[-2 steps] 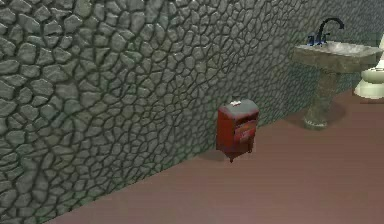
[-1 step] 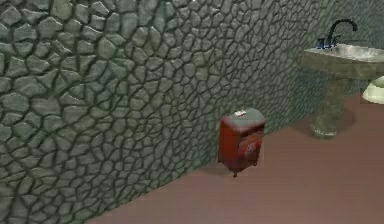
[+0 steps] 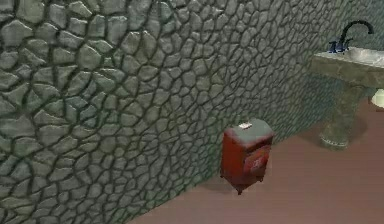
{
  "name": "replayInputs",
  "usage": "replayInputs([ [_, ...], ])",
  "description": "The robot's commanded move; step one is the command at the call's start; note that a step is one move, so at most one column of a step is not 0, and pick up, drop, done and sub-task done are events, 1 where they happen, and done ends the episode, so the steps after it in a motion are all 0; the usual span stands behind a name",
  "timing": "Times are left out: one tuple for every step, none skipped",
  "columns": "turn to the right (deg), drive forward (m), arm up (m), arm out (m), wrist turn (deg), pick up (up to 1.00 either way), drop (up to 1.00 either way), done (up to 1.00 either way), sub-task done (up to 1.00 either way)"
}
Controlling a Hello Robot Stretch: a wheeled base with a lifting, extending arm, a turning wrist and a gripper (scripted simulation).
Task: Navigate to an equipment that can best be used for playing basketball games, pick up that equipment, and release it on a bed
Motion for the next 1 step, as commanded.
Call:
replayInputs([
  [45.0,0.00,0.00,0.00,0.0,0.00,0.00,0.00,0.00],
])
